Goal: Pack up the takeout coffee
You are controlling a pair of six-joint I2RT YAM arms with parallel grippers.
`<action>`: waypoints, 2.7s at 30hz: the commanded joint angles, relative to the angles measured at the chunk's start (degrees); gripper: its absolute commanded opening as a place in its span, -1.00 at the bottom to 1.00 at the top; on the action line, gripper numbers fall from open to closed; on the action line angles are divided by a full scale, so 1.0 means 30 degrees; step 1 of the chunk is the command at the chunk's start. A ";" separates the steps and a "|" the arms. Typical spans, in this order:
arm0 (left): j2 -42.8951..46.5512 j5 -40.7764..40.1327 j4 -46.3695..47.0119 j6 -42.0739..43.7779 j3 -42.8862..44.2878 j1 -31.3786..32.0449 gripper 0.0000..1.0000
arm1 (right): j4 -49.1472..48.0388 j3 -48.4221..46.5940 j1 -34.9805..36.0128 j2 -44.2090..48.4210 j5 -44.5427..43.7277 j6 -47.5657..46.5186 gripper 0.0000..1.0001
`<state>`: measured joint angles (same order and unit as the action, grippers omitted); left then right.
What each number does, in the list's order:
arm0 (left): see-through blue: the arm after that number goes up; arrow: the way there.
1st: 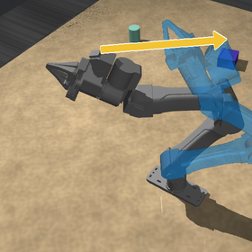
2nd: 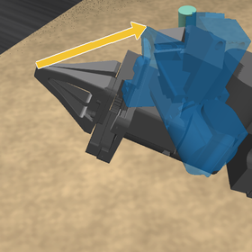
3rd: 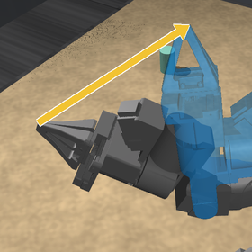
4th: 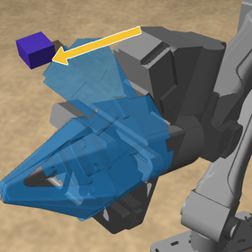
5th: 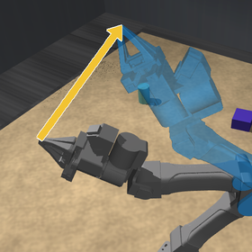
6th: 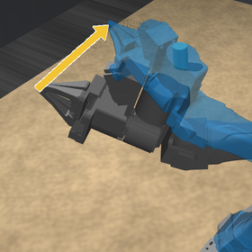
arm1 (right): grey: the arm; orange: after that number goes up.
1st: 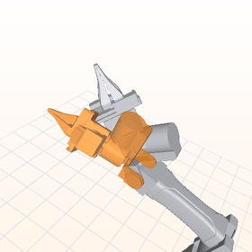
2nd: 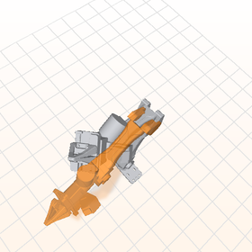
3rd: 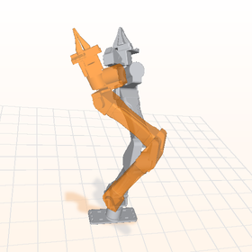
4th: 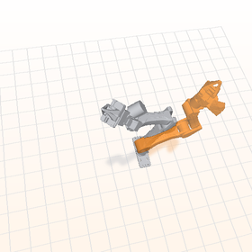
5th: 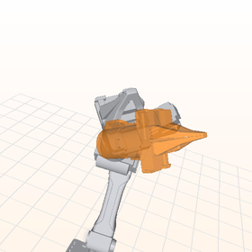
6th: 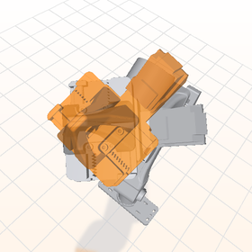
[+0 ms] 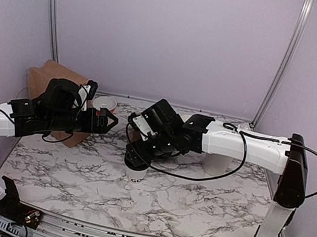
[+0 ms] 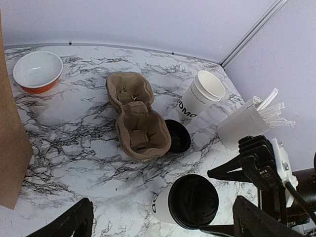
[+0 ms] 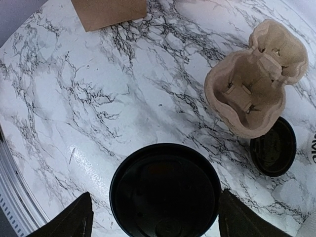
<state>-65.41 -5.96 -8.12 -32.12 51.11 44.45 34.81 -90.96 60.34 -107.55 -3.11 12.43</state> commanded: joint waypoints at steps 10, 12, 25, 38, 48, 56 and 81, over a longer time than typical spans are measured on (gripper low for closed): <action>-0.0144 0.0225 -0.0400 -0.0052 0.0005 -0.0108 0.98 | 0.1288 -0.1152 0.0131 -0.0916 -0.0966 0.0702 0.69; -0.0298 0.0352 -0.0429 -0.0064 0.0111 -0.0108 0.99 | 0.1266 -0.1112 0.0130 -0.0977 -0.0782 0.0890 0.68; -0.0650 0.0478 -0.0477 -0.0166 0.0248 -0.0108 0.98 | 0.1526 -0.1044 0.0416 -0.1341 -0.1041 0.1641 0.55; -0.0592 0.0534 -0.0450 -0.0260 0.0101 -0.0109 0.99 | 0.2210 -0.1356 0.0542 -0.1797 -0.1567 0.2140 0.56; -0.0479 0.0497 -0.0440 -0.0243 -0.0014 -0.0108 0.98 | 0.2478 -0.1554 0.0542 -0.1804 -0.1786 0.2331 0.41; -0.0458 0.0538 -0.0414 -0.0124 0.0092 -0.0108 0.98 | 0.3079 -0.1202 0.0542 -0.0675 -0.2710 0.3018 0.29; -0.3580 0.2403 0.0544 0.0510 0.2410 -0.0112 0.98 | 0.5563 1.2882 -0.6643 1.3952 -0.6028 0.8259 0.21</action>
<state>-75.24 -0.25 -7.53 -31.81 56.27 44.45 49.21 -54.65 45.56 -70.96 -19.46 34.41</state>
